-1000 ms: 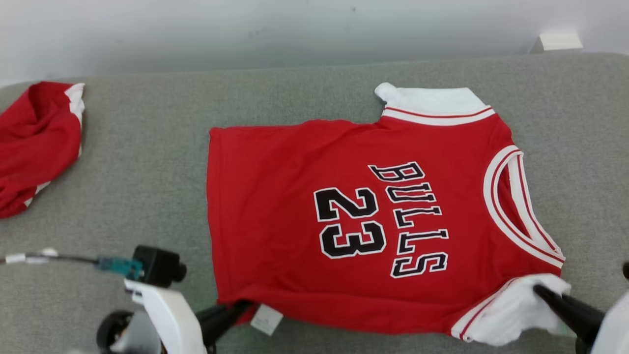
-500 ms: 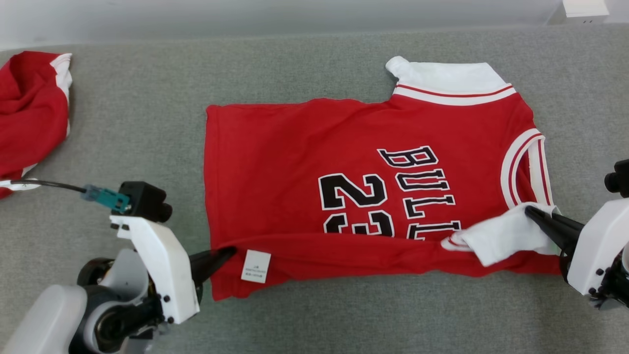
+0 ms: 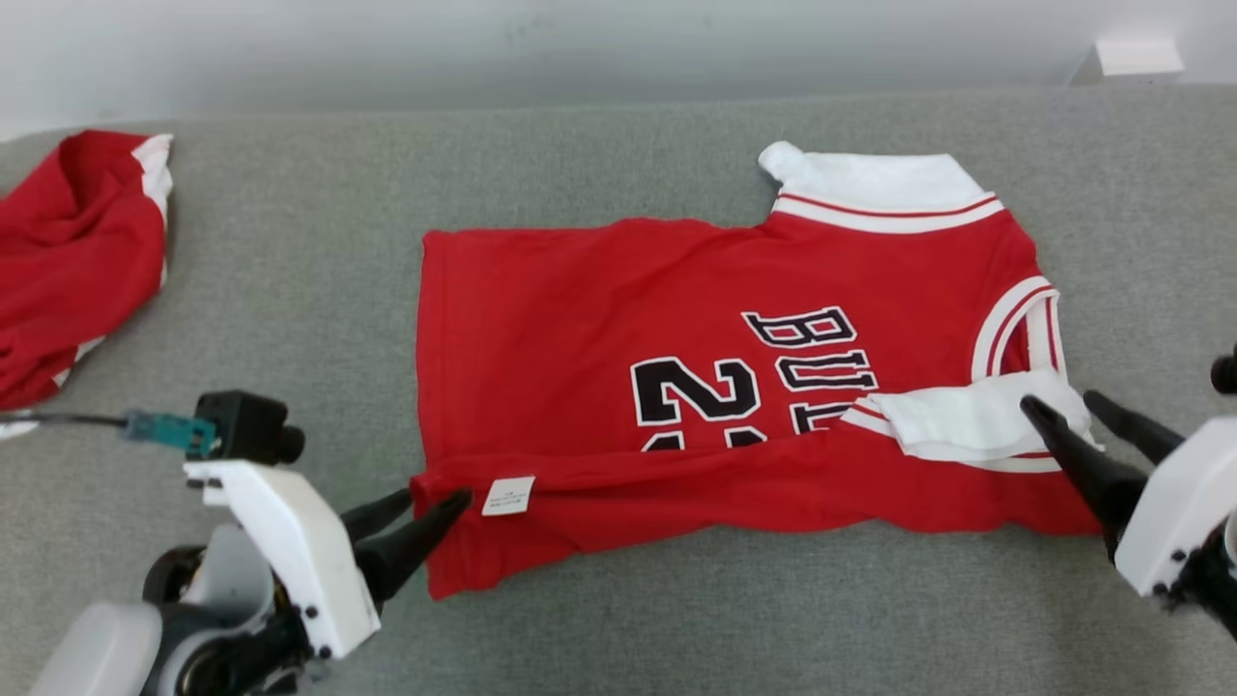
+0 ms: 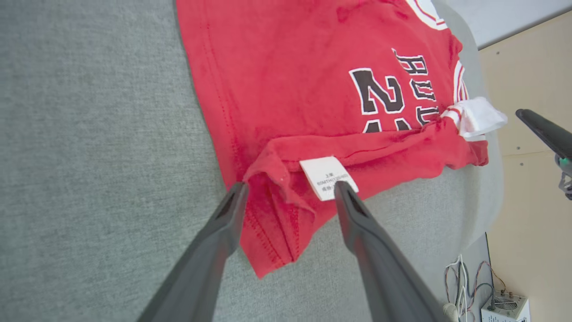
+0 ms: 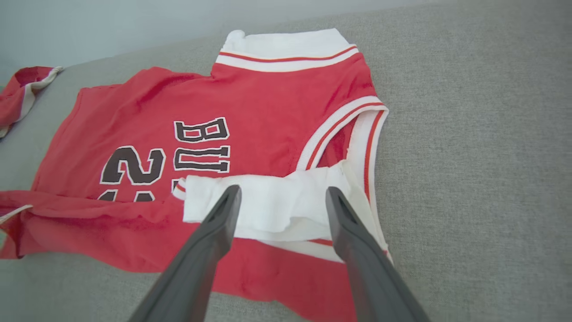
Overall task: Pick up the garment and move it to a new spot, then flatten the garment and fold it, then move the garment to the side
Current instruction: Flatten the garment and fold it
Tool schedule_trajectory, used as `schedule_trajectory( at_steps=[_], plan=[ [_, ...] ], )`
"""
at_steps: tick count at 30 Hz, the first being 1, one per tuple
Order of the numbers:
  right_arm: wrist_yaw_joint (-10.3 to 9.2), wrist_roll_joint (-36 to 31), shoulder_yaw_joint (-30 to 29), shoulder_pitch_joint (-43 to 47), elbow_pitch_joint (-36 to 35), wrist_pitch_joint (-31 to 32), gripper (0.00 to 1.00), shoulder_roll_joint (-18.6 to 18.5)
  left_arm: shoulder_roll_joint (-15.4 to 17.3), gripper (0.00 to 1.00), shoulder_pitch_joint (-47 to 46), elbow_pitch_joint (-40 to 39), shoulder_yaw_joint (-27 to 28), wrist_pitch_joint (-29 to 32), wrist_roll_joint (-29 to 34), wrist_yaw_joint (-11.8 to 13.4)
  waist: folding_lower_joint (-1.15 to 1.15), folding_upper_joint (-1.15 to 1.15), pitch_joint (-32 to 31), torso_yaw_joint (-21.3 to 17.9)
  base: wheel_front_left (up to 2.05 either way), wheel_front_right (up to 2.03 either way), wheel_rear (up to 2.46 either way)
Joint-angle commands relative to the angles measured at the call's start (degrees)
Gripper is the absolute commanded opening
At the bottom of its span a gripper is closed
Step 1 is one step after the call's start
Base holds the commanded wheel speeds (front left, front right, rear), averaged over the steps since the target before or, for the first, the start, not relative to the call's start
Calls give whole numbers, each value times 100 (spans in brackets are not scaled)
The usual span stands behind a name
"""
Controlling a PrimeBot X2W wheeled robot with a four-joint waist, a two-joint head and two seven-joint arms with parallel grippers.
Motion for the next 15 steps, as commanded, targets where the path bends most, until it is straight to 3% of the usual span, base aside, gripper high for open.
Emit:
schedule_trajectory(
  at_steps=[1, 9, 15],
  plan=[
    [3, 112, 10, 197, -78, -83, 100, -95, 57, 100, 189, -83, 47, -85, 9, -35, -1, 0, -130, -39, 0, 0, 0],
    [3, 73, -13, 995, -502, -460, 100, -759, 278, 100, 930, -574, 166, -504, 255, -104, -1, 0, -305, -93, 0, 0, 0],
    [3, -648, 446, 1211, -599, -1099, 100, -1380, 176, 100, 1001, -693, -176, -805, 766, -163, -1, 0, -146, -84, 0, 0, 0]
  ],
)
